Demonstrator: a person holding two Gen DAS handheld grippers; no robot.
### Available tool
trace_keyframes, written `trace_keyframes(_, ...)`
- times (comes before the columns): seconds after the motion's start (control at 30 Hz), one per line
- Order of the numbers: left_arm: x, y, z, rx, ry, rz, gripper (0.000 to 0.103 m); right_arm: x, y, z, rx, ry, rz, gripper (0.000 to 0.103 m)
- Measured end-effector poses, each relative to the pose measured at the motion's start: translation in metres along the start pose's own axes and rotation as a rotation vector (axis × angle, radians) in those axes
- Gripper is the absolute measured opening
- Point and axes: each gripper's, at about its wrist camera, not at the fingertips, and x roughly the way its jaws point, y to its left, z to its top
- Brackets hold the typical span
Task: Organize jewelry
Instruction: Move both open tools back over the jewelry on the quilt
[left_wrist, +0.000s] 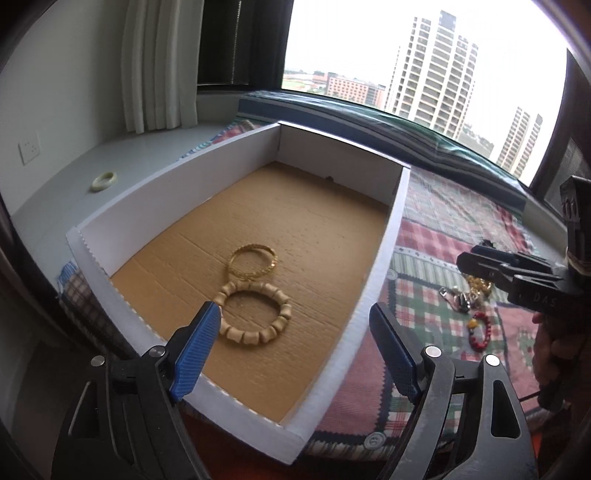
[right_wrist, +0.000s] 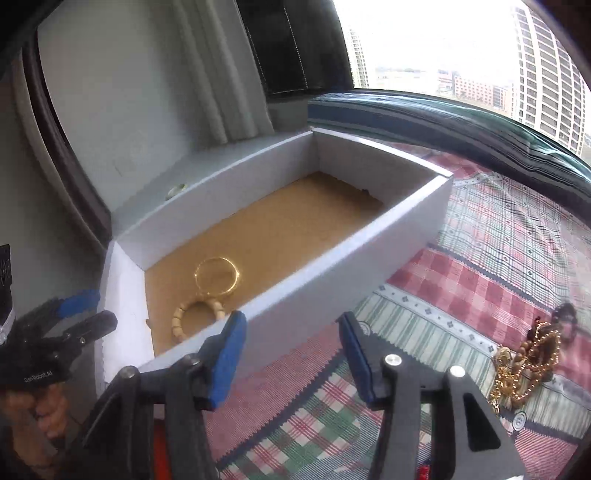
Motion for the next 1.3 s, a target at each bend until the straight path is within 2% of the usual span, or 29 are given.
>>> trace_keyframes(0.13, 0.004, -0.046, -0.016, 0.049, 0.044, -0.125, 0.088, -0.043, -0.031, -0.048, 0.041, -0.066, -0.115, 0.053)
trace_keyframes(0.27, 0.02, -0.098, -0.035, 0.138, 0.113, -0.202, 0.089, -0.082, -0.073, -0.111, 0.143, -0.081, -0.289, 0.053)
trace_keyframes(0.4, 0.045, -0.137, -0.053, 0.213, 0.159, -0.218, 0.089, -0.107, -0.104, -0.172, 0.206, -0.022, -0.436, 0.053)
trace_keyframes(0.57, 0.079, -0.164, -0.076, 0.235, 0.222, -0.2, 0.089, -0.122, -0.122, -0.221, 0.253, 0.012, -0.537, 0.054)
trace_keyframes(0.67, 0.092, -0.171, -0.086, 0.226, 0.231, -0.182, 0.089, -0.128, -0.121, -0.234, 0.282, -0.013, -0.553, 0.054)
trace_keyframes(0.87, 0.1, -0.181, -0.101, 0.272, 0.209, -0.126, 0.09, -0.112, -0.125, -0.239, 0.372, -0.049, -0.505, 0.054)
trace_keyframes(0.97, 0.102, -0.187, -0.105, 0.324, 0.203, -0.105, 0.094, -0.101, -0.122, -0.238, 0.349, -0.034, -0.526, 0.054)
trace_keyframes(1.03, 0.103, -0.188, -0.108, 0.339, 0.198, -0.099, 0.098, -0.096, -0.12, -0.239, 0.317, -0.012, -0.576, 0.063)
trace_keyframes(1.1, 0.103, -0.188, -0.108, 0.335, 0.195, -0.096, 0.1, -0.093, -0.12, -0.242, 0.298, 0.003, -0.624, 0.065)
trace_keyframes(1.3, 0.104, -0.189, -0.109, 0.328, 0.197, -0.084, 0.103, -0.097, -0.124, -0.244, 0.323, -0.002, -0.631, 0.069)
